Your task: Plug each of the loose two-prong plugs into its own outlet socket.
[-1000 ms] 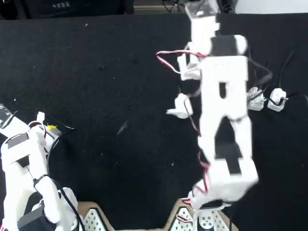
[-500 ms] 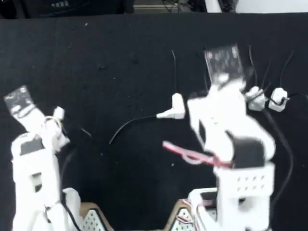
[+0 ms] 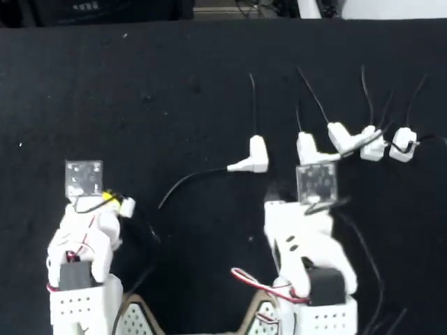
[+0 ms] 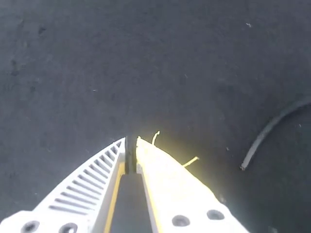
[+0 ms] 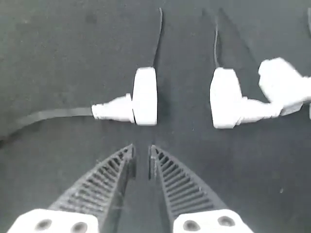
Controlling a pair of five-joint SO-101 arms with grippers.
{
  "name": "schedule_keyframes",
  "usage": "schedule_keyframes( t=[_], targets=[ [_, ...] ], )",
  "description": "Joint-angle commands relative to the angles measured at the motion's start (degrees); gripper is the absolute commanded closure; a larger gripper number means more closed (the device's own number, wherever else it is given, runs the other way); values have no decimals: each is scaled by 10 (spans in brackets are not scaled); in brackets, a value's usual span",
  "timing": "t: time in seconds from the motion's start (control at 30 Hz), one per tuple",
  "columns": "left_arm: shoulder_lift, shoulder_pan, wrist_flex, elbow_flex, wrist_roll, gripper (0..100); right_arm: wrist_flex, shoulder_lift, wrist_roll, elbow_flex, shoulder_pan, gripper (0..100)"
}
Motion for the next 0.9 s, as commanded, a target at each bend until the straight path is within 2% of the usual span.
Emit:
schedule_keyframes(
  t=[0.0,0.2,0.33,0.47,0.63,0.73,0.87],
  targets=[
    [-6,34,85,-15,-4,952,1,-43,-5,31,10,953],
    [-21,31,144,10,-3,952,5,-55,-4,93,7,953],
    [-23,31,149,18,2,956,4,-56,-8,101,9,953],
    [-23,31,149,24,46,953,6,-56,-6,101,7,953],
    [-22,31,151,30,46,956,92,-57,-5,101,8,955],
    [-22,31,184,30,46,957,88,-56,-5,101,12,955],
    [-22,35,186,30,46,957,88,-56,-5,101,12,955]
  ],
)
